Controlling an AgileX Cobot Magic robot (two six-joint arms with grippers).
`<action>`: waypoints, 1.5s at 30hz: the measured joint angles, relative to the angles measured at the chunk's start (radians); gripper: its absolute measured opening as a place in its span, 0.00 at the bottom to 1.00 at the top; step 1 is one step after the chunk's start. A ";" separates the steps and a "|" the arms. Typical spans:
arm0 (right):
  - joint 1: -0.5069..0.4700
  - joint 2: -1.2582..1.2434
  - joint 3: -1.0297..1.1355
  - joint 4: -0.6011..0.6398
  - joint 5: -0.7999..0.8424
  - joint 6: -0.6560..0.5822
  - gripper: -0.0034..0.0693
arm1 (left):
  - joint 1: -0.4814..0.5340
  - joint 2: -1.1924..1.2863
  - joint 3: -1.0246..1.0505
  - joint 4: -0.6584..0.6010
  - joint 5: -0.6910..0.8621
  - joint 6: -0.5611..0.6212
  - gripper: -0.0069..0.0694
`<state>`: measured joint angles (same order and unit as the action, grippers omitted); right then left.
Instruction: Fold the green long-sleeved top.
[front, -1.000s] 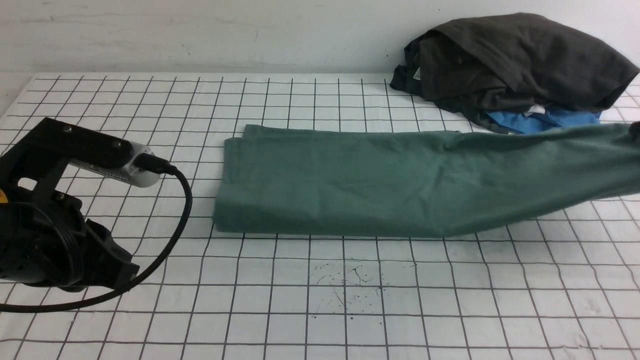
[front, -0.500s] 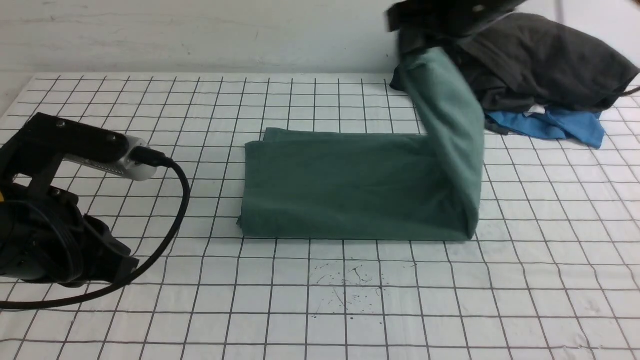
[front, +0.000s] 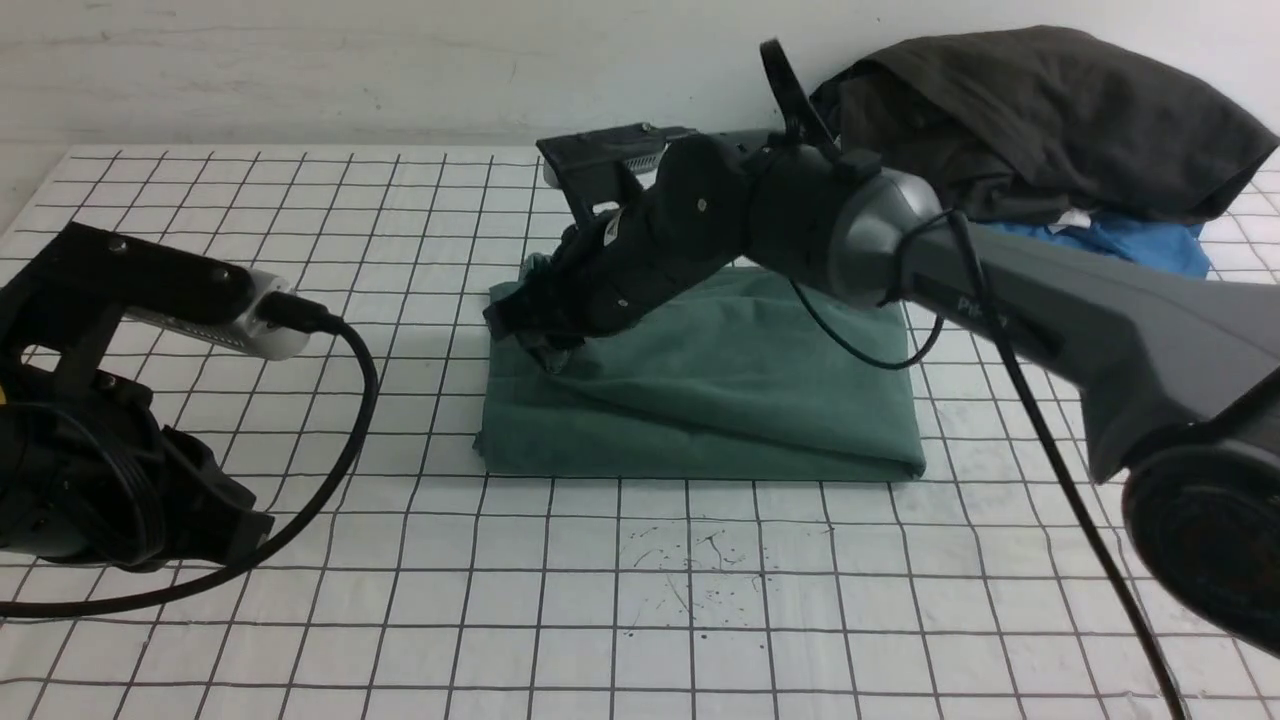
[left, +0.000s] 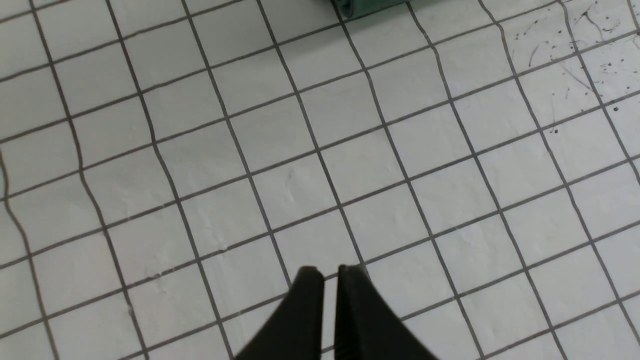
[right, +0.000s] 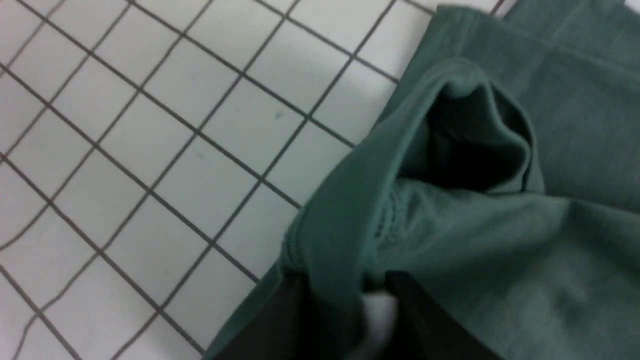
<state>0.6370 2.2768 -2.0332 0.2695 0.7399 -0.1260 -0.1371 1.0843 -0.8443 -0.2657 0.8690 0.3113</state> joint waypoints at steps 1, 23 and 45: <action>0.000 -0.009 -0.009 -0.011 0.001 0.000 0.46 | 0.000 -0.006 0.000 0.003 0.005 0.000 0.12; 0.041 0.065 -0.136 -0.023 0.011 -0.050 0.09 | 0.000 -0.606 0.260 0.171 -0.367 0.000 0.12; 0.041 -1.021 0.714 -0.474 0.460 0.083 0.07 | 0.000 -0.844 0.552 0.171 -0.714 0.000 0.12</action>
<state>0.6779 1.2556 -1.3188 -0.2043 1.2003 -0.0426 -0.1371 0.2408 -0.2922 -0.0947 0.1547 0.3113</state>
